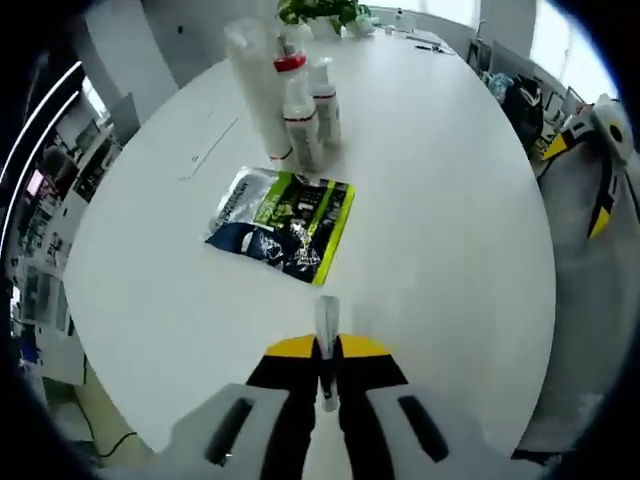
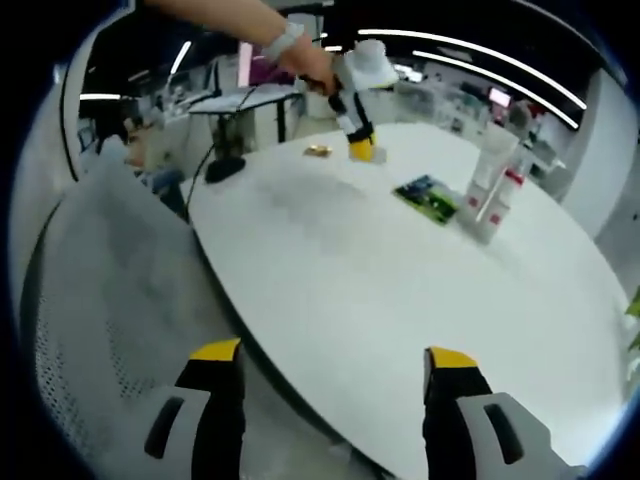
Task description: Arrange the skincare products in the storage area until every visible bottle or jar stands upright without overlapping.
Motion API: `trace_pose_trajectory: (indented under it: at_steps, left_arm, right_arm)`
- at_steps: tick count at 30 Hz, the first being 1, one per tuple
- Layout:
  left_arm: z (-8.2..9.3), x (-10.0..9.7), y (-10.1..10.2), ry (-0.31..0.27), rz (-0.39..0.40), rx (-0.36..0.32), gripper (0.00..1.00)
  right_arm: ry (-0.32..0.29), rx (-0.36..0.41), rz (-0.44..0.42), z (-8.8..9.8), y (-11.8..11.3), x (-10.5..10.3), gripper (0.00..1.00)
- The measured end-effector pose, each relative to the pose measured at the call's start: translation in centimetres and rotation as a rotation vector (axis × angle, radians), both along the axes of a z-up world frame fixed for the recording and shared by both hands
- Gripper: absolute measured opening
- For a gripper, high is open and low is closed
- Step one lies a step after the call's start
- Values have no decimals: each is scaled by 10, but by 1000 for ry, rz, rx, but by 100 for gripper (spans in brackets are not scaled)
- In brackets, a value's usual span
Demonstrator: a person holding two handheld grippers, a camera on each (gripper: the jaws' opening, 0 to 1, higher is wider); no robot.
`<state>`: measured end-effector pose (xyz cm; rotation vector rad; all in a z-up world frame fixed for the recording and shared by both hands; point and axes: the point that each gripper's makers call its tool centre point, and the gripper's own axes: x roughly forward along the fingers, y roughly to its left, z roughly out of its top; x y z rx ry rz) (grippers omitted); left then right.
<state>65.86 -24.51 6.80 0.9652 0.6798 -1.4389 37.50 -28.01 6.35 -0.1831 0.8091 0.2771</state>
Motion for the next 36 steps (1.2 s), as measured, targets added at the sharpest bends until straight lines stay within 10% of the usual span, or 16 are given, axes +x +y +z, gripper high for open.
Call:
trace_pose_trajectory:
  at_steps: [10,14,22,36]
  left_arm:
    - [38,-89,22,31,45,-156,4]
    - [52,-125,28,90,100,-241,4]
    - [57,-217,31,163,-17,-273,5]
    - [81,-250,27,165,-77,-330,4]
  right_arm:
    - [-24,176,11,17,17,3,72]
    - [-101,364,2,54,21,10,45]
    - [-263,366,182,118,38,37,21]
    - [-187,307,301,105,61,27,7]
